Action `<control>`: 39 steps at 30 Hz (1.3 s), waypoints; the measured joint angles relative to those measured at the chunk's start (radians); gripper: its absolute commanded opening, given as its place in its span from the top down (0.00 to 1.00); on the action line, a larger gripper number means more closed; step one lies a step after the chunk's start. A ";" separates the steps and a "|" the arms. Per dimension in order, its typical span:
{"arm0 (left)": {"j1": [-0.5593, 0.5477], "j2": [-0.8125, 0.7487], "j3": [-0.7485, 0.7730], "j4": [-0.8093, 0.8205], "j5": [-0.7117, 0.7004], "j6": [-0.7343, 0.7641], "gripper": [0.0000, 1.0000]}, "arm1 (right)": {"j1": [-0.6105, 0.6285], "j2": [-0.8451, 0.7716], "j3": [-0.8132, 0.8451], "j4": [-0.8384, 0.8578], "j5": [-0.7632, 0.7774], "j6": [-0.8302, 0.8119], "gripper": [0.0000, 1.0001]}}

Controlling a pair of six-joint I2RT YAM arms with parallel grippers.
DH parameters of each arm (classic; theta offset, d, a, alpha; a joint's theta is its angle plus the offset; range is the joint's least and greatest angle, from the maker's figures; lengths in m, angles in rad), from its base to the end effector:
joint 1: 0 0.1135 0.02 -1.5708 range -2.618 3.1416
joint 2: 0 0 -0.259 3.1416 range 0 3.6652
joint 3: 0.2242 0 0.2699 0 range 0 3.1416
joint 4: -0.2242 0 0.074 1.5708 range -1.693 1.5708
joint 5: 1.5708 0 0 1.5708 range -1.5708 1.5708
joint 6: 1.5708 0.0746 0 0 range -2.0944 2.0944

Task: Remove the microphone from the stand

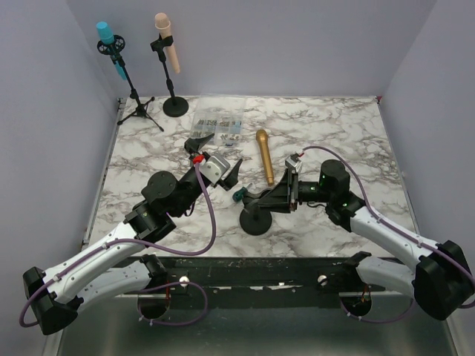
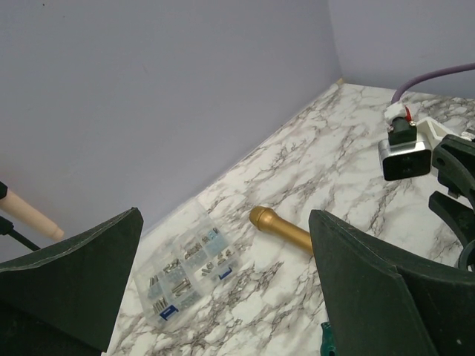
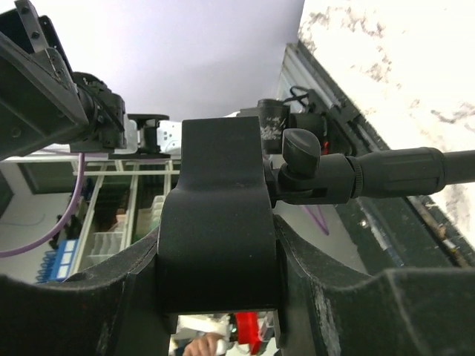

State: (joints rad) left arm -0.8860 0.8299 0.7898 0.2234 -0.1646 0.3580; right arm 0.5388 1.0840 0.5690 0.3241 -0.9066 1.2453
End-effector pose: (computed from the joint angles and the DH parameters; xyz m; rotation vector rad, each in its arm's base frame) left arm 0.1712 -0.1903 0.3809 0.6983 1.2107 -0.3256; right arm 0.2061 0.1916 0.2423 -0.0641 2.2129 1.9476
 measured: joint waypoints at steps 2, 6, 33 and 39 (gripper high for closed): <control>0.000 0.000 0.000 0.000 0.000 0.000 0.02 | 0.021 0.000 -0.013 0.016 -0.001 0.030 0.99; 0.000 0.000 0.000 0.000 -0.002 0.000 0.01 | 0.063 -0.003 -0.016 0.035 -0.004 0.071 0.99; -0.006 0.015 0.000 0.000 -0.023 0.004 0.02 | 0.115 -0.090 -0.083 -0.022 0.055 0.037 0.23; -0.006 0.015 0.000 0.000 -0.033 0.016 0.02 | 0.115 -0.093 -0.046 -0.143 0.124 -0.069 0.00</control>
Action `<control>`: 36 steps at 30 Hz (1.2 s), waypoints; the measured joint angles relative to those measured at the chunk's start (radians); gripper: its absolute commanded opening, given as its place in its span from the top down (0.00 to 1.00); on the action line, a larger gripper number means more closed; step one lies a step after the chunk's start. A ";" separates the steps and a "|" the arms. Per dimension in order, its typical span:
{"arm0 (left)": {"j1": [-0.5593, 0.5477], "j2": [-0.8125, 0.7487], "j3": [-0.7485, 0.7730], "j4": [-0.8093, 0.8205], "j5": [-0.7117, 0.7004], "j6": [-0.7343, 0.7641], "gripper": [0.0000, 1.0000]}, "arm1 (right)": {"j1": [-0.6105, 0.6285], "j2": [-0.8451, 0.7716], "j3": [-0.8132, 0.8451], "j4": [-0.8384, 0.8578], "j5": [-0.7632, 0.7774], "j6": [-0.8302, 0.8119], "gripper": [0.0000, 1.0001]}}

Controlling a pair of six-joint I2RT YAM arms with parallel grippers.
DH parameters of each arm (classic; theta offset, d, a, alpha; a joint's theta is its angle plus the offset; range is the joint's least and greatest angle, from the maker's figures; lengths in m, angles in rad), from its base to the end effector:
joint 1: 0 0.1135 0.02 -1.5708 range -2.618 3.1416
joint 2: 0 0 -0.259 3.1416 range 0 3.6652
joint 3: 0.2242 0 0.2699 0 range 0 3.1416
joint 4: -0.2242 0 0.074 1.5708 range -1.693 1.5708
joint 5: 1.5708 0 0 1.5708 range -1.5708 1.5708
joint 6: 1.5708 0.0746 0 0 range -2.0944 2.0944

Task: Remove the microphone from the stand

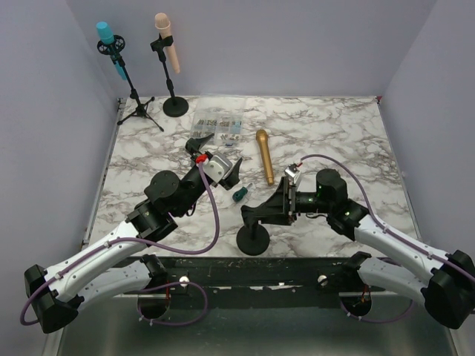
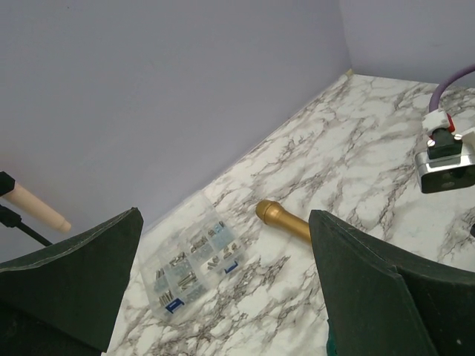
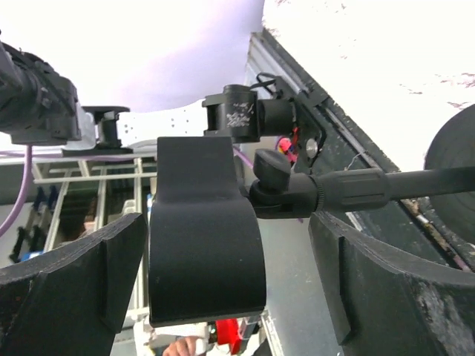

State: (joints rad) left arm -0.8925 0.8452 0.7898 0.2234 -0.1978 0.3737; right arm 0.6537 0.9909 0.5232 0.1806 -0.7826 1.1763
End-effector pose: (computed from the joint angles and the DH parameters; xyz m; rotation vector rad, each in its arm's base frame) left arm 0.1741 -0.1927 0.3772 0.6971 1.2283 -0.2914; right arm 0.1758 0.2009 0.2292 -0.0868 2.2951 1.8523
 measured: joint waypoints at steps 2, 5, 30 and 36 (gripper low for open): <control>0.000 0.000 0.000 0.000 -0.001 0.002 0.02 | 0.000 -0.010 0.013 -0.046 0.029 -0.030 0.00; 0.000 0.000 -0.001 0.000 -0.008 0.007 0.02 | 0.000 -0.036 0.042 -0.134 0.082 -0.081 0.00; 0.060 0.137 -0.025 -0.010 -0.194 -0.020 0.02 | 0.000 -0.214 0.298 -0.565 0.737 -0.558 0.00; 0.378 0.098 0.069 -0.147 -0.116 -0.354 0.02 | 0.000 -0.262 0.292 -0.570 0.824 -0.631 0.00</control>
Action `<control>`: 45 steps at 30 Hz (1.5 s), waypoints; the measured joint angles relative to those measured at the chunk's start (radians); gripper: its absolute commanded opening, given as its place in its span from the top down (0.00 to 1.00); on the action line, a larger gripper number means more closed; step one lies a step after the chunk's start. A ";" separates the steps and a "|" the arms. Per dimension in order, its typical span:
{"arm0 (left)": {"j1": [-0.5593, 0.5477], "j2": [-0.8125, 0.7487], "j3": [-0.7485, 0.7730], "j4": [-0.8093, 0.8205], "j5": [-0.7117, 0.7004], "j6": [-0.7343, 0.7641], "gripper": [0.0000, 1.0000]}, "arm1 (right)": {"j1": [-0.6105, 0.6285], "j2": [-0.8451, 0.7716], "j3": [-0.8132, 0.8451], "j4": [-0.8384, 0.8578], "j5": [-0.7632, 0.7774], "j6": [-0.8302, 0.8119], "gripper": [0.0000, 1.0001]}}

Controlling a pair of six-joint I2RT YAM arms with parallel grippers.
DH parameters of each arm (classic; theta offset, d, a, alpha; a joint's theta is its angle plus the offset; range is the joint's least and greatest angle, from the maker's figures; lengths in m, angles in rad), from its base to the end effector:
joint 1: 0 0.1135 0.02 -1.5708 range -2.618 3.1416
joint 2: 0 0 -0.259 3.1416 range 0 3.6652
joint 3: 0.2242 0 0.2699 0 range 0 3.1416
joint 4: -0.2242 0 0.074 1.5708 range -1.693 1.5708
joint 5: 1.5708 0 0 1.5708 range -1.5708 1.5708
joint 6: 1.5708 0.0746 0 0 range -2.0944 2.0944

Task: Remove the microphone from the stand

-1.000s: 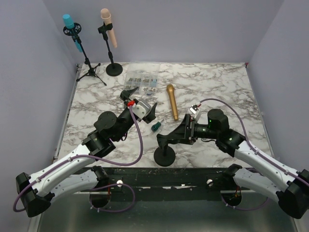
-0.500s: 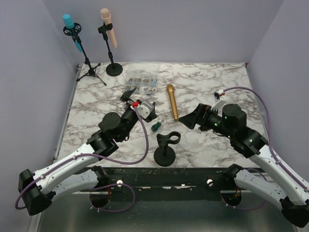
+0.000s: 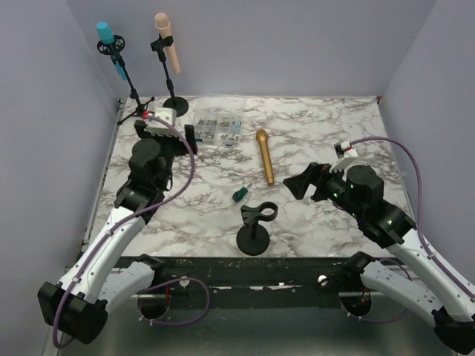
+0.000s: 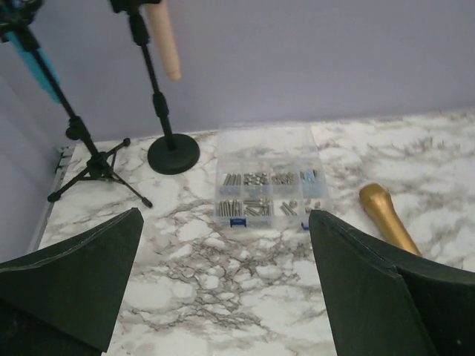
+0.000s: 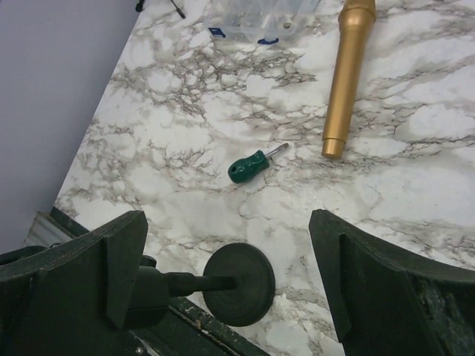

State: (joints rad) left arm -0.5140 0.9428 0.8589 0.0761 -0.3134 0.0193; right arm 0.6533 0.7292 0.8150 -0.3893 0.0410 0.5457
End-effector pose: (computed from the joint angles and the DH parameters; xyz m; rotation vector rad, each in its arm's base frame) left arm 0.2552 -0.1177 0.3597 0.1753 1.5702 -0.1401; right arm 0.1810 0.1347 0.3240 -0.0755 1.9489 0.7754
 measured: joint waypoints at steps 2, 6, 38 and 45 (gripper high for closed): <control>0.124 -0.009 0.041 -0.018 0.036 -0.104 0.02 | 0.000 -0.011 0.003 -0.003 0.010 -0.024 0.00; 0.287 0.038 0.134 -0.020 0.137 -0.233 0.02 | 0.000 -0.027 0.007 -0.006 0.023 -0.072 0.00; 0.595 1.193 0.961 0.537 0.506 -0.461 0.08 | 0.000 -0.055 0.031 -0.084 0.268 -0.039 0.00; 0.581 1.233 0.962 0.561 0.448 -0.409 0.12 | 0.000 -0.013 0.048 -0.084 0.288 -0.037 0.00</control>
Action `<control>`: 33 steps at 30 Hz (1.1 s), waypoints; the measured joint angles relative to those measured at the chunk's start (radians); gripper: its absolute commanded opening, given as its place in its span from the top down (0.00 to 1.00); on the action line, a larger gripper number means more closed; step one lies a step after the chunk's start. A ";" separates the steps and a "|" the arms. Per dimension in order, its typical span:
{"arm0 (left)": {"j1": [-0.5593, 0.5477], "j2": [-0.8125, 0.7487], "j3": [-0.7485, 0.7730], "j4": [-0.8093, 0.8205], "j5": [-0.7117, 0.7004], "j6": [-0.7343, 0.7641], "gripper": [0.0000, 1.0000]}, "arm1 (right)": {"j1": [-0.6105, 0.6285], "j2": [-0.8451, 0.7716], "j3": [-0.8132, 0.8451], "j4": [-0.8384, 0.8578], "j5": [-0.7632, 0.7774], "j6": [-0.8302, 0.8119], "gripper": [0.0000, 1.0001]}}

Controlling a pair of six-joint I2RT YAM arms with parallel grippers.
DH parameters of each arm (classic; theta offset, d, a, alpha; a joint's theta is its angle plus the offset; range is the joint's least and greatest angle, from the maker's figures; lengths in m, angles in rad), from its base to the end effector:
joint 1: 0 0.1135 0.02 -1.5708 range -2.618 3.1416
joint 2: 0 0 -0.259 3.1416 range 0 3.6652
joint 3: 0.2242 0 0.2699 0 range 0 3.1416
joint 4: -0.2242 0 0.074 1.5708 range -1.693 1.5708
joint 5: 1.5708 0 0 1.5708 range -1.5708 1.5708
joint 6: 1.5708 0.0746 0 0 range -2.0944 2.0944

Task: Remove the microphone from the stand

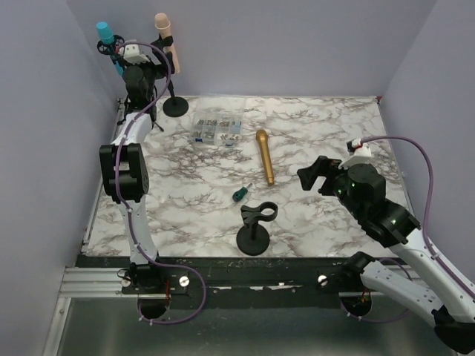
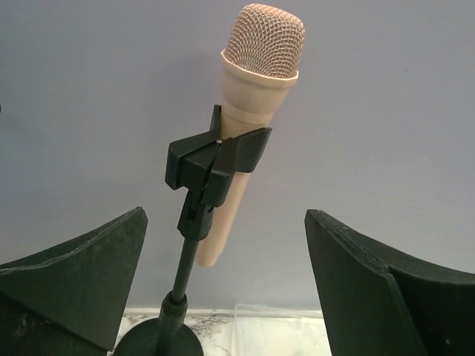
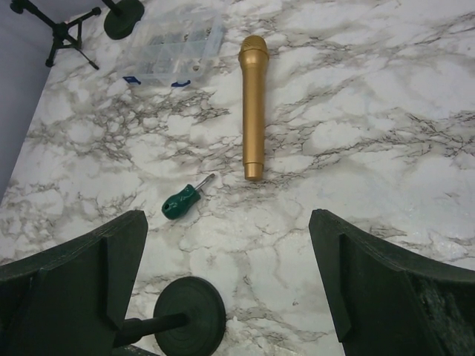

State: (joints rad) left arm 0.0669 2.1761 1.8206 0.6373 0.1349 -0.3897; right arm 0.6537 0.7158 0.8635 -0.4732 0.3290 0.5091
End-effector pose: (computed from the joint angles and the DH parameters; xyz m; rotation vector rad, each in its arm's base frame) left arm 0.5764 0.0286 0.3323 -0.1797 1.2877 -0.3632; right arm 0.1838 0.1104 0.3353 0.0883 1.9051 0.4840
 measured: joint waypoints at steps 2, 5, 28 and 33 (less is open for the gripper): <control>-0.004 0.010 0.000 0.006 -0.012 0.003 0.13 | 0.000 0.012 0.000 0.000 0.002 0.000 0.00; -0.004 0.032 0.001 0.031 -0.024 0.003 0.17 | 0.000 0.025 0.000 0.000 0.008 -0.001 0.00; -0.016 0.347 0.350 0.046 -0.083 0.002 0.50 | 0.000 0.178 0.030 0.059 0.129 -0.115 0.00; -0.026 0.377 0.377 0.056 -0.087 0.021 0.69 | 0.000 0.200 0.039 0.087 0.177 -0.174 0.00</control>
State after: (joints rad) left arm 0.0414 2.5534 2.1971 0.6937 0.0475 -0.3691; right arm 0.6537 0.9161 0.9024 -0.3862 0.5064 0.3355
